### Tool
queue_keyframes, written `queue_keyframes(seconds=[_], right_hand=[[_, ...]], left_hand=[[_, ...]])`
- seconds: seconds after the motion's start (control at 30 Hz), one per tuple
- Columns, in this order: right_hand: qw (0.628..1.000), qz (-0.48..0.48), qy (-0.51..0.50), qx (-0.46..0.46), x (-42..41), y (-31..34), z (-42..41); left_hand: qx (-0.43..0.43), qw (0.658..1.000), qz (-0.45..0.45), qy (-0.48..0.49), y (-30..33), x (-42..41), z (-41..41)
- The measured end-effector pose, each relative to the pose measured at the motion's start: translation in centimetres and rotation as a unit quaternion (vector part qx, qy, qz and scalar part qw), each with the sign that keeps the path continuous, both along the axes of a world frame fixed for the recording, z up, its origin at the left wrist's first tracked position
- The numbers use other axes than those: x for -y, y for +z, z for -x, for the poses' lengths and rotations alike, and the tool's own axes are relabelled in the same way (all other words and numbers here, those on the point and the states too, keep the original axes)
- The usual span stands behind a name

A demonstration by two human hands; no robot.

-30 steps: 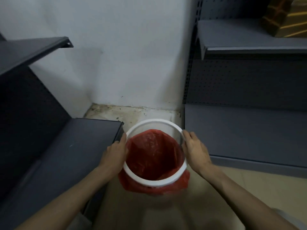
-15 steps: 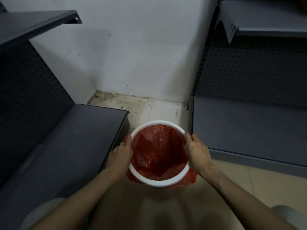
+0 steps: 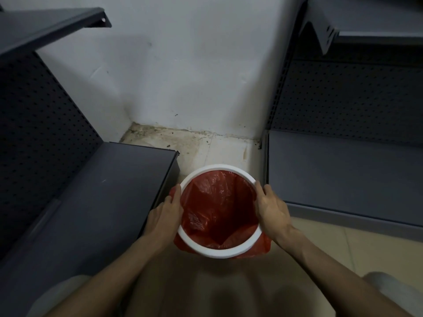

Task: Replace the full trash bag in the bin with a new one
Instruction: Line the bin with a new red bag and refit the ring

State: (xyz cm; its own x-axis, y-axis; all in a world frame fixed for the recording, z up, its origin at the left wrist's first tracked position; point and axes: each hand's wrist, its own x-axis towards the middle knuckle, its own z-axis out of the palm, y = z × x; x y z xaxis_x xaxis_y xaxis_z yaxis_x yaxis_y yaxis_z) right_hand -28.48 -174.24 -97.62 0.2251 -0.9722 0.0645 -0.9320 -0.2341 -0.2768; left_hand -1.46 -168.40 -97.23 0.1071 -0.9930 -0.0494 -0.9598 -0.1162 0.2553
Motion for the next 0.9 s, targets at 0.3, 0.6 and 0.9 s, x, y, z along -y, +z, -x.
queue_keyframes(seconds=[0.3,0.6,0.9], right_hand=[[1.0,-0.017,0.011,0.012,-0.1,-0.7,0.0],[1.0,-0.002,0.016,0.019,-0.4,-0.7,-0.1],[1.0,-0.024,0.003,0.005,-0.8,-0.2,-0.2]], left_hand=[[-0.022,1.0,-0.019,-0.006,-0.5,-0.2,0.0],[-0.003,1.0,-0.024,-0.016,-1.0,-0.2,-1.1],[-0.028,0.999,-0.031,0.004,-0.5,-0.3,-0.7]])
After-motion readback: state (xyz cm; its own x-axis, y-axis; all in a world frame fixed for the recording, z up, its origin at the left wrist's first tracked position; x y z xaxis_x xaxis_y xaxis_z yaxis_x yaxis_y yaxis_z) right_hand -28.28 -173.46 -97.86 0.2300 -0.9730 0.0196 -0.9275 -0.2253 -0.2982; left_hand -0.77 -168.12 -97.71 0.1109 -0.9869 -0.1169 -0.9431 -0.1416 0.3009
